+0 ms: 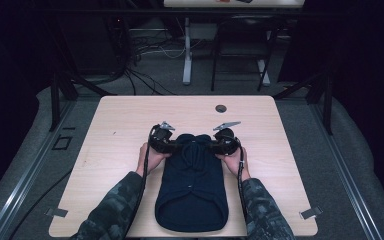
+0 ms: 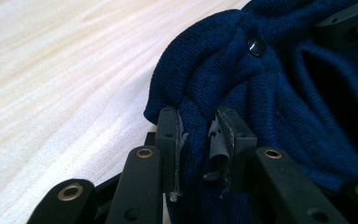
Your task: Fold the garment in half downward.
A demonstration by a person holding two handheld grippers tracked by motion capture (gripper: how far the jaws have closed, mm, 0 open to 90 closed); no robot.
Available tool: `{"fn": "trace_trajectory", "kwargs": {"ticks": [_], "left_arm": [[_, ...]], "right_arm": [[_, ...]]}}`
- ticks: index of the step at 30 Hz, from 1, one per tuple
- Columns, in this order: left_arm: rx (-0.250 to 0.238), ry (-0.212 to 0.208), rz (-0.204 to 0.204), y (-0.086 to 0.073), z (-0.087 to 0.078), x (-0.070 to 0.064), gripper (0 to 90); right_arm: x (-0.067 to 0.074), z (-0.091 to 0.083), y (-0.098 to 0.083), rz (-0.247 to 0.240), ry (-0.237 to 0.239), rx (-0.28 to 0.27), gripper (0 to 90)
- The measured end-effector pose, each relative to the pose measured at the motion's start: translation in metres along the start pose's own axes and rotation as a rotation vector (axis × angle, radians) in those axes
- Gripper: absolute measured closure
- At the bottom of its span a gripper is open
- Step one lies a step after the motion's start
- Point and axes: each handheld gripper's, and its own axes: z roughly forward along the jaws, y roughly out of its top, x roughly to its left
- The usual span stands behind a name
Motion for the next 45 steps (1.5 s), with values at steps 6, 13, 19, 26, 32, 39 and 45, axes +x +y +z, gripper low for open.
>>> {"fn": "trace_trajectory", "kwargs": {"ticks": [6,13,19,26,32,39,45], "left_arm": [[-0.005,-0.045,0.013,0.004,-0.019,-0.004,70.2],[-0.032,-0.067,0.028,0.006,-0.035,-0.008,70.3],[-0.041,-0.074,0.040,0.009,-0.043,-0.013,69.5],[-0.064,-0.084,0.080,0.012,-0.054,-0.019,72.1],[-0.091,-0.092,0.110,0.015,-0.065,-0.025,72.5],[-0.105,-0.097,0.151,0.020,-0.080,-0.034,70.0],[-0.047,-0.110,0.201,0.020,-0.079,-0.043,70.7]], "right_arm": [[0.012,-0.023,0.004,-0.065,0.001,-0.059,72.5],[0.024,-0.042,0.008,-0.135,-0.017,-0.102,72.5],[0.030,-0.053,0.009,-0.161,-0.029,-0.127,72.6],[0.035,-0.067,0.010,-0.185,-0.045,-0.178,72.9],[0.037,-0.074,0.009,-0.196,-0.041,-0.201,72.8],[0.045,-0.087,0.009,-0.239,-0.059,-0.273,74.1],[0.054,-0.092,0.010,-0.261,-0.062,-0.313,76.1]]}}
